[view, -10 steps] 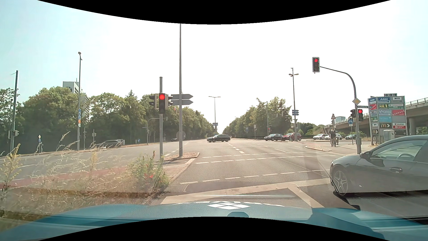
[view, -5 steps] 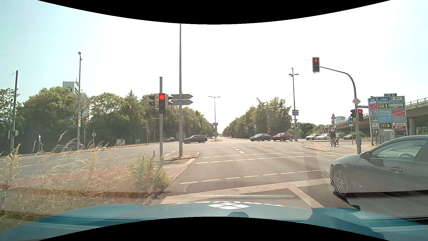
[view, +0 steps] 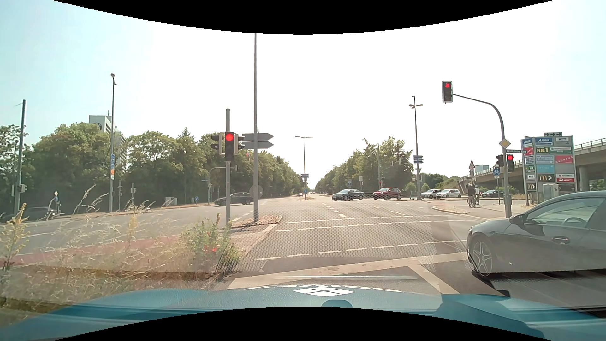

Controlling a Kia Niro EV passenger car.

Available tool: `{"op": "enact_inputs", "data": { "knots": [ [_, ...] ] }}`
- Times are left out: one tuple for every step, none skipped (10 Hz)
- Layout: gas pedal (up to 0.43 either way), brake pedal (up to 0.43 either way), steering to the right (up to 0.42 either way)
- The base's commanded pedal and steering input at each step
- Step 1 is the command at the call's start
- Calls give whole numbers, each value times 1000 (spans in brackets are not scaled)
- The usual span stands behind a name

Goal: Follow the waypoints while adhering to traffic rules and regulations

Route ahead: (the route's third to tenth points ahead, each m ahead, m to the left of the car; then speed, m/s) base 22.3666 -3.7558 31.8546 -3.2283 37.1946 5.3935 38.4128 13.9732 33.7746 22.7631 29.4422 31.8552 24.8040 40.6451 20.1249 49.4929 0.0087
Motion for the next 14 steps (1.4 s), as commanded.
{"op": "enact_inputs", "data": {
  "knots": [
    [0,329,-3],
    [0,329,-3],
    [0,329,-3],
    [0,329,-3],
    [0,329,-3],
    [0,329,-3],
    [0,329,-3],
    [0,335,-3],
    [0,329,-3],
    [0,329,-3],
    [0,329,-3],
    [0,329,-3],
    [0,329,-3],
    [0,329,-3]
  ]
}}
